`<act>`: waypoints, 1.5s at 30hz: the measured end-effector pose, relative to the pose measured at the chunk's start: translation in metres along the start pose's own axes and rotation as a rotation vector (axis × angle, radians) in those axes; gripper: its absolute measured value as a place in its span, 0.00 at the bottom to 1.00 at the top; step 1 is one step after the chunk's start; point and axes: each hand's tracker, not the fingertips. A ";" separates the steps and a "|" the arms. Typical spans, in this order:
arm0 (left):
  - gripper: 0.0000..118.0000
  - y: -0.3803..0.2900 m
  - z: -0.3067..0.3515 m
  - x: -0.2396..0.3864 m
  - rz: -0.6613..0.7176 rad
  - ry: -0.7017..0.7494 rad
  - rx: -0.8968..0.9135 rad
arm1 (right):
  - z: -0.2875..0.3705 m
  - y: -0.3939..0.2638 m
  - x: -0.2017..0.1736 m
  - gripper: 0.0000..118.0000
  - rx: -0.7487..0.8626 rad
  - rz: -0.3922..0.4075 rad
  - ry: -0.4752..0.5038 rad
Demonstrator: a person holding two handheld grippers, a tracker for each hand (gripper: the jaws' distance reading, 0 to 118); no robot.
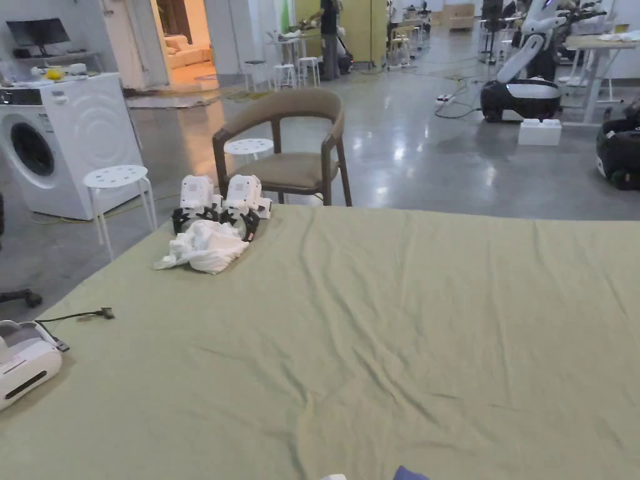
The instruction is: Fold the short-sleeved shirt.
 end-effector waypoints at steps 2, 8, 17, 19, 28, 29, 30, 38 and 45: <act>0.30 0.019 0.037 -0.002 -0.061 0.048 0.099 | 0.028 -0.005 -0.004 0.00 0.045 -0.014 0.052; 0.29 0.100 0.157 -0.072 -0.059 0.272 0.223 | 0.089 -0.038 0.015 0.00 0.098 -0.113 0.111; 0.38 0.159 0.200 -0.155 0.082 0.624 0.267 | 0.107 -0.074 0.075 0.00 0.079 -0.371 0.036; 0.63 0.164 0.187 -0.147 0.029 0.818 0.272 | 0.112 -0.071 0.072 0.00 0.107 -0.383 0.051; 0.70 0.131 0.249 0.005 -0.497 0.754 0.486 | 0.160 -0.035 0.037 0.00 0.351 -0.190 0.026; 0.70 0.115 0.259 0.030 -0.562 0.710 0.506 | 0.166 -0.030 0.029 0.00 0.389 -0.143 0.016; 0.70 0.098 0.268 0.053 -0.621 0.665 0.544 | 0.172 -0.025 0.020 0.00 0.424 -0.081 0.007; 0.63 -0.024 0.273 0.169 -0.926 0.580 0.834 | 0.215 -0.006 -0.046 0.00 0.620 0.257 -0.069; 0.30 -0.069 0.250 0.193 -0.907 0.579 0.835 | 0.243 -0.012 -0.072 0.00 0.735 0.384 -0.071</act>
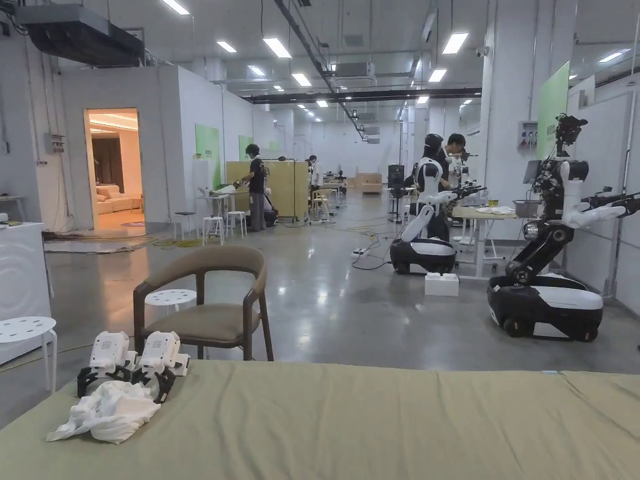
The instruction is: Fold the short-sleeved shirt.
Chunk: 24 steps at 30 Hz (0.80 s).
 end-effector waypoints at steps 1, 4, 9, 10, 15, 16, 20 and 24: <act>0.30 -0.001 0.003 0.003 0.003 0.010 0.001 | 0.002 0.002 -0.004 0.00 0.015 -0.008 -0.021; 0.08 0.001 0.015 0.008 0.022 -0.008 0.005 | 0.006 0.005 -0.007 0.00 0.044 0.003 -0.033; 0.00 -0.001 0.031 0.013 -0.007 0.007 0.065 | 0.008 0.007 -0.016 0.00 0.041 0.062 -0.018; 0.00 0.000 0.031 0.012 0.000 0.006 0.064 | 0.007 0.006 -0.014 0.00 0.038 0.061 -0.013; 0.00 0.004 0.030 0.012 0.033 -0.023 0.063 | 0.005 0.008 -0.015 0.00 0.033 0.050 0.000; 0.00 0.005 0.031 0.013 0.035 -0.026 0.065 | 0.005 0.008 -0.015 0.00 0.036 0.050 -0.001; 0.00 0.002 0.027 0.010 0.096 -0.056 0.055 | 0.004 0.009 -0.015 0.00 0.037 0.050 0.014; 0.00 -0.001 0.027 0.014 0.103 -0.071 0.042 | 0.002 0.010 -0.015 0.00 0.039 0.049 0.002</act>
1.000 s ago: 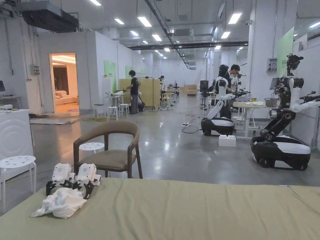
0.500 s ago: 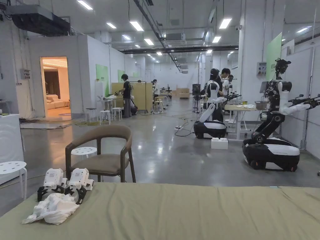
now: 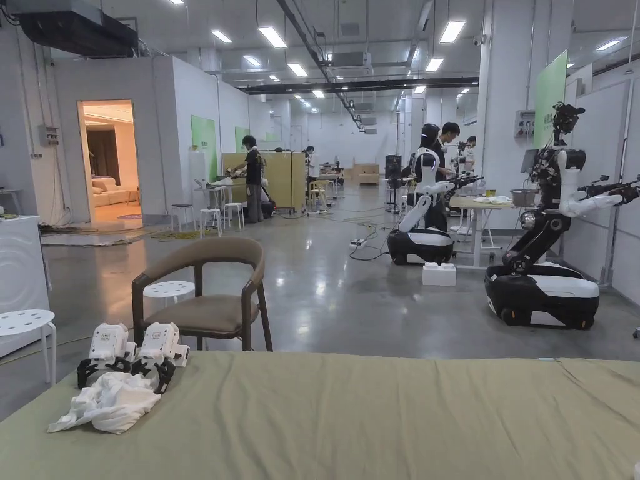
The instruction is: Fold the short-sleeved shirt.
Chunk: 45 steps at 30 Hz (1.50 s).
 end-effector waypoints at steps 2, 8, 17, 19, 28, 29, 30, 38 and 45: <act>0.00 0.000 -0.001 0.000 -0.006 -0.001 -0.002 | 0.000 0.000 0.001 0.00 0.002 -0.009 0.005; 0.16 0.003 -0.001 -0.003 0.029 -0.016 0.008 | 0.002 -0.001 0.003 0.06 0.019 -0.040 0.014; 0.96 0.008 -0.003 0.002 0.007 0.012 0.039 | 0.002 0.000 -0.003 0.97 0.042 -0.006 0.025; 1.00 0.008 0.000 0.001 0.015 0.001 0.046 | 0.003 0.002 -0.005 0.99 0.054 0.001 0.032; 1.00 0.007 0.001 0.005 -0.004 -0.011 0.040 | 0.002 0.008 -0.007 1.00 0.074 -0.014 0.038; 1.00 0.007 0.000 0.005 -0.003 -0.012 0.039 | 0.002 0.008 -0.006 1.00 0.073 -0.012 0.030; 1.00 0.007 0.000 0.005 -0.001 -0.015 0.037 | 0.002 0.007 -0.007 1.00 0.072 -0.012 0.026; 1.00 0.006 -0.002 0.005 0.003 -0.011 0.018 | 0.002 0.005 -0.005 1.00 0.052 -0.031 0.015; 1.00 0.004 -0.004 0.003 0.017 -0.009 0.005 | 0.000 0.010 -0.005 1.00 0.036 -0.045 0.015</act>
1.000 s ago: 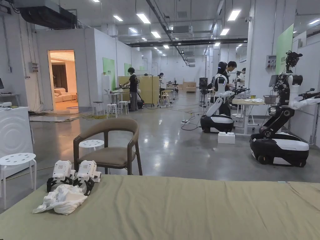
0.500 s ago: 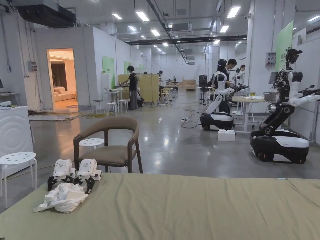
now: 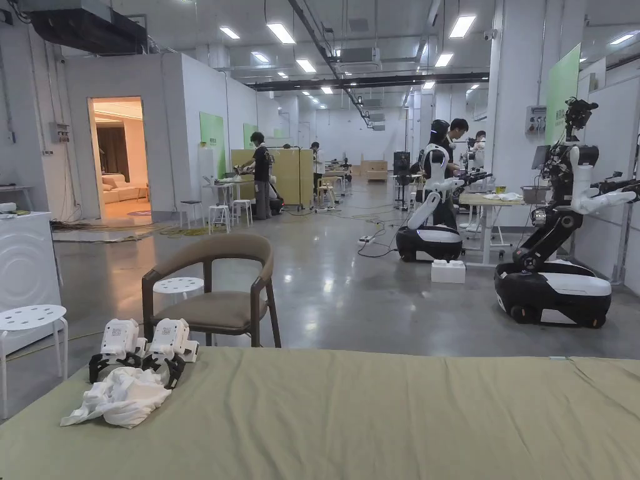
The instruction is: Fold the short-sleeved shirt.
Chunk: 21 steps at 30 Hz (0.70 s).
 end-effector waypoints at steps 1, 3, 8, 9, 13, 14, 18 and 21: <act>1.00 0.000 0.000 0.000 0.003 0.000 0.000 | -0.001 0.001 0.000 1.00 -0.012 0.000 0.001; 1.00 0.001 0.000 -0.001 0.015 -0.002 0.001 | -0.004 0.002 0.000 1.00 -0.046 -0.007 0.010; 1.00 0.001 -0.001 -0.004 0.044 -0.012 -0.015 | -0.015 -0.002 0.003 1.00 -0.078 -0.074 0.007; 1.00 0.001 -0.001 -0.005 0.047 -0.012 -0.018 | -0.017 -0.003 0.004 1.00 -0.094 -0.096 -0.016; 1.00 0.000 -0.002 -0.006 0.055 -0.009 -0.030 | -0.029 -0.003 -0.007 1.00 -0.214 -0.125 -0.214; 1.00 0.000 -0.002 -0.006 0.062 -0.011 -0.033 | -0.030 -0.004 -0.011 1.00 -0.226 -0.124 -0.251; 1.00 0.000 -0.002 -0.006 0.090 -0.028 -0.040 | -0.031 -0.004 -0.017 1.00 -0.257 -0.166 -0.278; 1.00 0.000 -0.002 -0.003 0.084 -0.040 -0.043 | -0.030 -0.002 -0.016 1.00 -0.259 -0.174 -0.250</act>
